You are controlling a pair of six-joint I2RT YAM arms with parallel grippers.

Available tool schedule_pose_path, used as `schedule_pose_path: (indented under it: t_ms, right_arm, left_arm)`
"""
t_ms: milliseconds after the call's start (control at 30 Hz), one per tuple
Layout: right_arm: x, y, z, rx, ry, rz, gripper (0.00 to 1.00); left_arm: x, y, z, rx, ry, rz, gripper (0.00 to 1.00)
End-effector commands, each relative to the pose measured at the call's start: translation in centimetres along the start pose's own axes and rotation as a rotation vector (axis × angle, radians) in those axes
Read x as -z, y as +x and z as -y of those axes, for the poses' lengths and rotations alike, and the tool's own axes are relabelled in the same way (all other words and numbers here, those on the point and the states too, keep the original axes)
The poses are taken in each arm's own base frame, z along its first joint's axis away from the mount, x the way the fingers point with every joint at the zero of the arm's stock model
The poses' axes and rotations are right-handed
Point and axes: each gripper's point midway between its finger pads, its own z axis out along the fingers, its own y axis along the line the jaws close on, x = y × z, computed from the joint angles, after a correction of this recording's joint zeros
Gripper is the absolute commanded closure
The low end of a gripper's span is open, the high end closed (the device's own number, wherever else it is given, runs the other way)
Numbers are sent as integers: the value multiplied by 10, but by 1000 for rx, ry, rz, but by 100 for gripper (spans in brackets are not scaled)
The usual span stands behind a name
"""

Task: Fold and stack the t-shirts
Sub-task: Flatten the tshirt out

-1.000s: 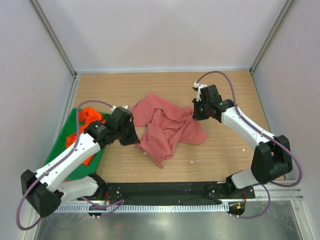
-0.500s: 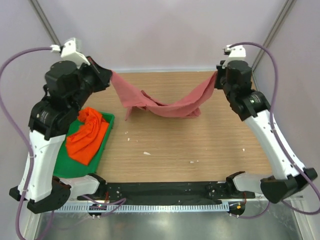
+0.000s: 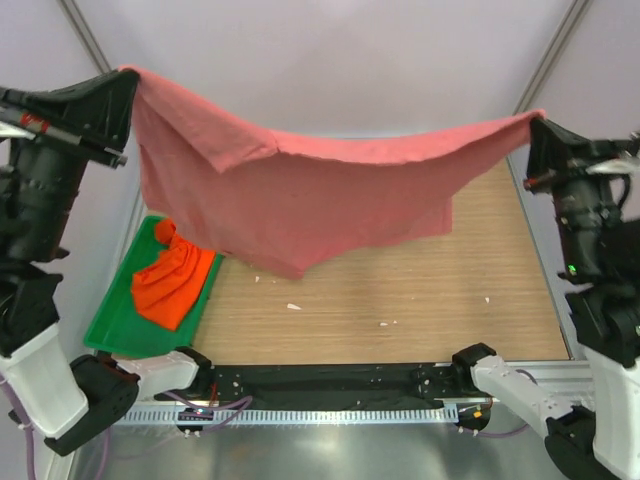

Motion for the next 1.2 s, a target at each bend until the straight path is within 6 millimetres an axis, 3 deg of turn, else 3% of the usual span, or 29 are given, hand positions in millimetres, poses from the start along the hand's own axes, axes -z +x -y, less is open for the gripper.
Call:
schedule_pose_path:
  t_ms: [0, 100, 167, 267, 333, 400, 433, 467, 500, 567, 600, 633, 667, 700, 733, 767, 800, 833, 867, 900, 933, 967, 1000, 1033, 1100, 1133, 1167]
  right_arm:
    - [35, -50, -6, -31, -100, 150, 99]
    - [66, -73, 1, -52, -115, 207, 99]
    - [82, -79, 7, -54, -111, 214, 99]
    - [91, -82, 16, -72, -75, 214, 99]
    - [85, -71, 25, -70, -10, 180, 99]
    - [65, -43, 28, -50, 44, 104, 99]
    - [58, -32, 39, -42, 119, 74, 99]
    - [48, -11, 41, -24, 154, 26, 99]
    - [40, -3, 45, -22, 194, 22, 99]
    - [19, 37, 54, 26, 288, -57, 99]
    - [13, 46, 57, 29, 320, -59, 99]
    - [3, 67, 59, 65, 350, -97, 99]
    - [0, 103, 69, 119, 421, -160, 99]
    - [-5, 118, 71, 137, 444, -169, 99]
    - [-8, 141, 75, 178, 474, -200, 99]
    - [-5, 183, 81, 223, 507, -267, 99]
    - [-8, 199, 82, 223, 513, -268, 99]
    - [-10, 224, 82, 230, 509, -304, 99]
    - [-4, 263, 86, 255, 512, -367, 99]
    - [-6, 276, 88, 229, 523, -366, 99]
    - [-5, 295, 98, 224, 551, -393, 99]
    - [-2, 333, 104, 231, 554, -464, 99]
    - [-7, 349, 108, 226, 536, -484, 99]
    - [-7, 362, 123, 229, 556, -506, 99]
    - [-9, 399, 146, 239, 591, -563, 99]
    - [-13, 405, 165, 217, 613, -574, 99]
    - [-16, 416, 172, 202, 613, -599, 99]
  left_arm:
    - [40, -48, 35, -59, 198, 123, 100]
    - [58, -66, 41, -45, 230, 193, 100]
    - [75, -85, 46, -35, 256, 251, 100]
    - [80, -98, 51, -30, 279, 300, 100]
    - [66, -90, 48, -28, 260, 292, 100]
    - [30, -63, 43, -30, 232, 234, 100]
    - [15, -49, 41, -35, 228, 201, 100]
    - [-18, -17, 36, -40, 211, 131, 100]
    - [-34, 2, 32, -50, 196, 96, 100]
    - [-70, 47, 20, -67, 154, 14, 100]
    - [-97, 87, 11, -83, 127, -57, 100]
    - [-114, 119, 4, -93, 116, -113, 100]
    - [-127, 146, -5, -99, 101, -160, 100]
    - [-148, 199, -19, -99, 81, -251, 100]
    - [-156, 232, -29, -97, 72, -308, 100]
    - [-163, 273, -46, -92, 58, -373, 100]
    - [-170, 334, -64, -77, 35, -471, 100]
    - [-175, 363, -78, -71, 30, -497, 100]
    - [-171, 407, -93, -65, 15, -573, 100]
    - [-170, 434, -101, -61, 13, -617, 100]
    - [-165, 487, -118, -42, -14, -699, 100]
    - [-166, 507, -129, -30, -15, -712, 100]
    - [-166, 526, -137, -15, -28, -729, 100]
    - [-162, 567, -159, 25, -60, -771, 100]
    - [-167, 591, -171, 64, -63, -783, 100]
    - [-162, 621, -185, 71, -80, -815, 100]
    - [-162, 633, -191, 75, -96, -821, 100]
